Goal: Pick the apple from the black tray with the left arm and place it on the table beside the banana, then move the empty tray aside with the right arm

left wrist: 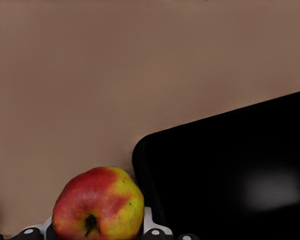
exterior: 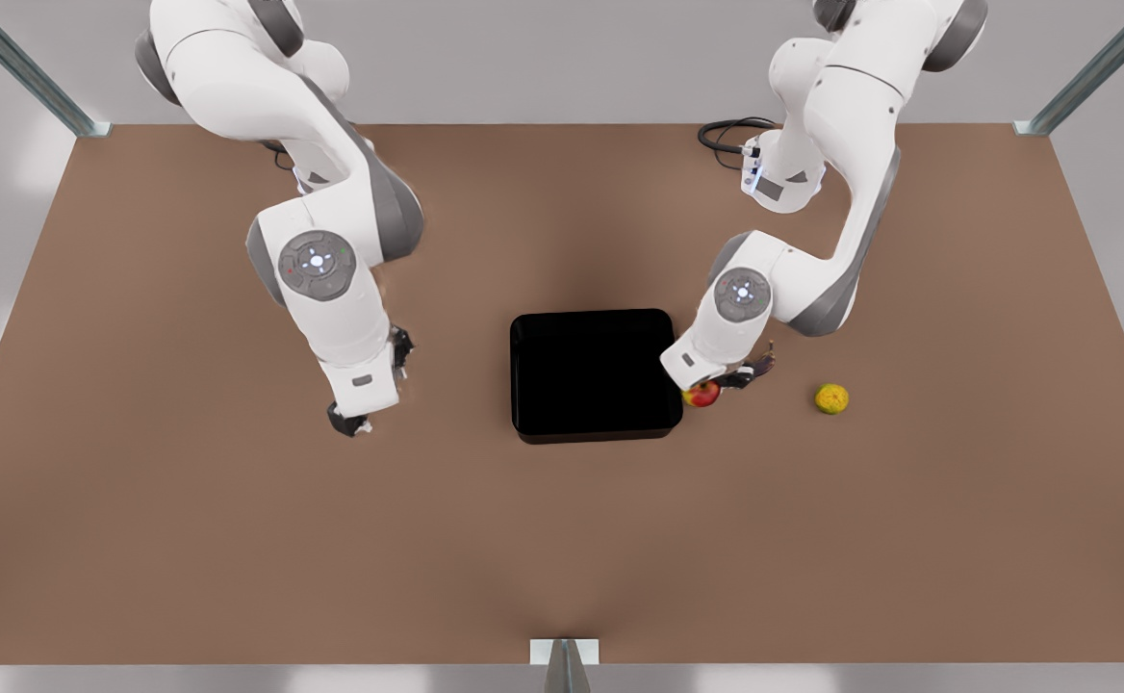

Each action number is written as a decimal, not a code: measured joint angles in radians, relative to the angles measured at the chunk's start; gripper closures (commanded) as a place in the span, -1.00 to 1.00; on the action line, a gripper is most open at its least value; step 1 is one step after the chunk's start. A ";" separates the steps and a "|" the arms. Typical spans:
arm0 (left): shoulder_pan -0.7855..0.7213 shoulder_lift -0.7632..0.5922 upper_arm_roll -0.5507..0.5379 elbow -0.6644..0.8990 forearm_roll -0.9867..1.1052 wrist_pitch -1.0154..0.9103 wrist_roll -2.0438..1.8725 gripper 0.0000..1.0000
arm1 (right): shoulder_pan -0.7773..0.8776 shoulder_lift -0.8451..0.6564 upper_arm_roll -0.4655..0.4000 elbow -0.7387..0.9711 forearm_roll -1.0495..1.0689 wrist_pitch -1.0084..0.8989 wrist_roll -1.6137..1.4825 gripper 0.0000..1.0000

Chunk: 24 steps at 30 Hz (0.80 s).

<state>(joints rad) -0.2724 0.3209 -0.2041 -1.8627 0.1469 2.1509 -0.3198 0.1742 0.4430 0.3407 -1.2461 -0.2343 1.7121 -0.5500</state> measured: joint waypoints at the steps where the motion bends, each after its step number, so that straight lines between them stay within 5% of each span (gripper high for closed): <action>1: 0.025 0.005 -0.001 0.002 0.008 -0.001 0.021 0.08 | -0.003 0.007 0.004 0.005 0.019 -0.006 0.047 -1.00; 10: 0.126 0.184 -0.003 0.049 0.040 0.022 0.194 0.08 | 0.286 0.123 0.008 0.016 0.042 0.000 0.526 -1.00; 19: 0.169 0.299 0.002 0.092 0.125 0.097 0.296 0.05 | 0.264 0.185 -0.008 -0.081 -0.037 0.063 0.879 -1.00; 21: 0.171 0.302 0.002 0.093 0.129 0.106 0.315 -0.31 | 0.262 0.216 -0.008 -0.116 -0.043 0.105 0.931 -1.00; 23: 0.171 0.303 0.002 0.094 0.124 0.112 0.337 -1.00 | 0.258 0.233 -0.008 -0.143 -0.047 0.144 0.977 -1.00; 24: 0.171 0.303 0.002 0.098 0.122 0.114 0.348 -1.00 | 0.253 0.235 -0.008 -0.157 -0.048 0.164 0.998 -1.00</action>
<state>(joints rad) -0.1013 0.6240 -0.2024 -1.7646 0.2684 2.2654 0.0285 0.4270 0.6782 0.3326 -1.4033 -0.2824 1.8760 0.4479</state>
